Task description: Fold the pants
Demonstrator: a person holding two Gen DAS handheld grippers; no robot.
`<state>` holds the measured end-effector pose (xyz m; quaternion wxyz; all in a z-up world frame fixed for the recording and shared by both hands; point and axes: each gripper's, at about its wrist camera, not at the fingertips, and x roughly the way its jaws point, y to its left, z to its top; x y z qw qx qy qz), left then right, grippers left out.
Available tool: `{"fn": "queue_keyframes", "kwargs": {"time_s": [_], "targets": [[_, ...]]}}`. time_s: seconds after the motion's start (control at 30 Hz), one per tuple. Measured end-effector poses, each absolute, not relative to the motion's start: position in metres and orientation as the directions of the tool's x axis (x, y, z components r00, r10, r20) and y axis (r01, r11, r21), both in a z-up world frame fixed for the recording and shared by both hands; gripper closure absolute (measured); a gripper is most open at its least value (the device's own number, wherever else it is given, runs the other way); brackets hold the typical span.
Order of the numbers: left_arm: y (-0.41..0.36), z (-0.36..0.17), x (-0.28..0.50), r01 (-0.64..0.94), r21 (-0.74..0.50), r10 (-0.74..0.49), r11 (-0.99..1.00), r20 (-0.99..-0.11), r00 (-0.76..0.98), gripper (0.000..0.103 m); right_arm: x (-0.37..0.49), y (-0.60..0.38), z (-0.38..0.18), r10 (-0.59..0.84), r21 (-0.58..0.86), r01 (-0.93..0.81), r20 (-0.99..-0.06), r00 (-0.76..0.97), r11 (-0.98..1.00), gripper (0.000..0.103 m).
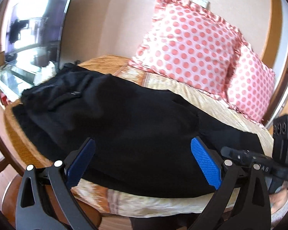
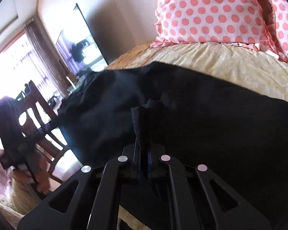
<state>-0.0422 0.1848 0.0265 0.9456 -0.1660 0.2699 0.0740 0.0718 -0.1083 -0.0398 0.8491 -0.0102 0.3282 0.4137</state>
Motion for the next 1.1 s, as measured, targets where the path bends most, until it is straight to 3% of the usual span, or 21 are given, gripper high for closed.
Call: {"fn": "queue_keyframes", "kwargs": {"time_s": [0.07,0.13,0.2,0.3,0.37,0.57,0.63,0.77,0.93,1.1], "targets": [[0.194,0.028,-0.046,-0.258,-0.272,0.08,0.927,-0.53,0.844,0.003,0.065,-0.101,-0.043,0.663,0.182,-0.729,-0.597,0.451,0.659,0.096],[0.206,0.031,-0.05,-0.287,-0.286,0.1,0.914,-0.526,0.844,0.003,0.054,-0.095,-0.045,0.651,0.123,-0.771,-0.627,0.428,0.625,0.079],[0.218,0.034,-0.054,-0.314,-0.306,0.12,0.899,-0.517,0.848,0.003,0.04,-0.096,-0.042,0.688,0.114,-0.817,-0.612,0.39,0.565,0.071],[0.235,0.039,-0.062,-0.366,-0.326,0.169,0.872,-0.5,0.849,0.003,0.032,-0.103,-0.024,0.734,0.096,-0.826,-0.524,0.433,0.555,0.071],[0.245,0.041,-0.066,-0.395,-0.337,0.194,0.855,-0.498,0.845,0.003,0.045,-0.106,-0.018,0.687,0.069,-0.765,-0.498,0.529,0.64,0.071],[0.278,0.044,-0.074,-0.467,-0.39,0.222,0.793,-0.53,0.819,0.003,0.061,-0.073,-0.049,0.559,-0.023,-0.739,-0.638,0.529,0.673,0.072],[0.296,0.04,-0.077,-0.474,-0.446,0.189,0.76,-0.546,0.816,0.003,0.05,-0.074,-0.05,0.555,-0.072,-0.744,-0.619,0.555,0.664,0.071],[0.331,0.026,-0.072,-0.484,-0.563,0.105,0.67,-0.574,0.812,0.004,0.064,-0.089,-0.053,0.619,0.081,-0.751,-0.628,0.472,0.656,0.071],[0.356,0.014,-0.063,-0.506,-0.639,0.051,0.579,-0.591,0.805,0.008,0.057,-0.09,-0.054,0.608,0.038,-0.755,-0.619,0.496,0.655,0.07],[0.362,0.026,-0.063,-0.457,-0.687,0.034,0.565,-0.534,0.845,0.014,0.067,-0.088,-0.053,0.623,0.061,-0.759,-0.617,0.482,0.648,0.07]]}}
